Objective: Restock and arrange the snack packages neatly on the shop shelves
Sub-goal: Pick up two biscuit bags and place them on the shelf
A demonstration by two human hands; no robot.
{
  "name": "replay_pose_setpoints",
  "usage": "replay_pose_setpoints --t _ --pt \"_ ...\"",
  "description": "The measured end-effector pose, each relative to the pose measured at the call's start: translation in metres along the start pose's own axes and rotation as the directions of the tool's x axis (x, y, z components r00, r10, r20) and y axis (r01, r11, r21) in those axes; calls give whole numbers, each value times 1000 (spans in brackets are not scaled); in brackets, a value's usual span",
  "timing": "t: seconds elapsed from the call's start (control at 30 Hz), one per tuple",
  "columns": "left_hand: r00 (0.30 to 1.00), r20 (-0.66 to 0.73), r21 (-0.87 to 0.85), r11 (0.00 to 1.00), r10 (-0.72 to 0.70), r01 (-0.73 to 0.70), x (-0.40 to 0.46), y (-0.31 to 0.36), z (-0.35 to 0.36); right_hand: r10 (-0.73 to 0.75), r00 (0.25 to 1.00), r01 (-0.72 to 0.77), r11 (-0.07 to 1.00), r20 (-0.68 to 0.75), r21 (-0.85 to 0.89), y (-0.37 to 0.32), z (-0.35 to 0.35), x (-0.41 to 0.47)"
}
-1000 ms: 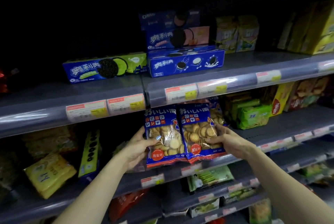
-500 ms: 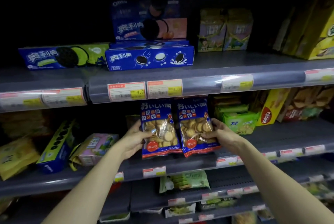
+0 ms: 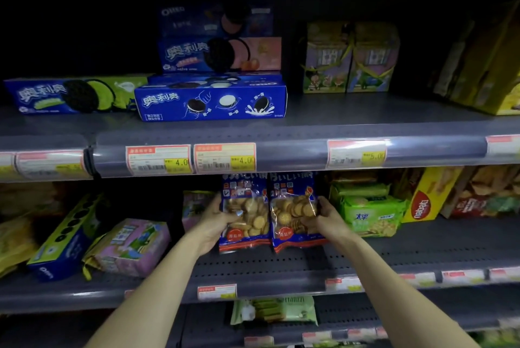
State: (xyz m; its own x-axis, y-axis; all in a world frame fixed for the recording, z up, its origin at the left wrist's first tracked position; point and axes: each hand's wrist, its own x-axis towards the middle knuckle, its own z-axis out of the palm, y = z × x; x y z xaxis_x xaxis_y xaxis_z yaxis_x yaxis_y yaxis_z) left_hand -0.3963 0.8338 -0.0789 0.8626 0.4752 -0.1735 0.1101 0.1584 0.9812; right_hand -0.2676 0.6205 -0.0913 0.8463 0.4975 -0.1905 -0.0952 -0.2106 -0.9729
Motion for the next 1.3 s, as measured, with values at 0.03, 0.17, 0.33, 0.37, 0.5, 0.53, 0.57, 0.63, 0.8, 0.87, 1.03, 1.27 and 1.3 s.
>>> replay_pose_setpoints --t 0.03,0.17,0.33,0.37,0.5,0.53,0.57,0.63,0.8,0.87,1.03,1.27,1.3 --pt "1000 -10 25 1000 6 -6 2 -3 1 -9 1000 8 1000 -9 -21 3 1 3" --pt "995 -97 187 982 29 -10 11 -12 2 -51 997 45 995 -66 -86 9 7 11" --pt "970 -156 490 867 184 -86 19 -20 8 -133 976 81 957 -175 -279 12 20 14" --pt "966 -162 519 850 202 -91 19 -20 10 -149 966 83 952 -210 -295 13 22 14" --pt "974 -142 546 835 178 -73 22 -21 12 -204 943 89 917 -265 -389 17 30 10" --pt "980 -120 543 837 156 -67 23 -21 13 -212 942 95 912 -261 -398 18 30 8" --pt "986 -98 544 837 137 -62 24 -22 14 -221 941 103 909 -258 -403 17 29 7" --pt "993 -66 554 831 100 -47 26 -26 17 -246 935 117 895 -257 -430 14 27 6" --pt "996 -38 562 826 82 -47 31 -27 21 -295 923 140 855 -246 -499 20 25 5" --pt "996 -19 566 823 84 -58 31 -25 20 -279 933 143 867 -228 -478 21 26 3" --pt "996 -1 557 827 94 -77 29 -24 18 -259 947 134 855 -189 -502 23 31 2" --pt "991 38 616 778 125 -122 33 -11 17 -330 914 146 811 -237 -566 24 27 8" --pt "992 39 614 781 119 -118 31 -11 19 -340 910 153 808 -238 -569 26 27 8"
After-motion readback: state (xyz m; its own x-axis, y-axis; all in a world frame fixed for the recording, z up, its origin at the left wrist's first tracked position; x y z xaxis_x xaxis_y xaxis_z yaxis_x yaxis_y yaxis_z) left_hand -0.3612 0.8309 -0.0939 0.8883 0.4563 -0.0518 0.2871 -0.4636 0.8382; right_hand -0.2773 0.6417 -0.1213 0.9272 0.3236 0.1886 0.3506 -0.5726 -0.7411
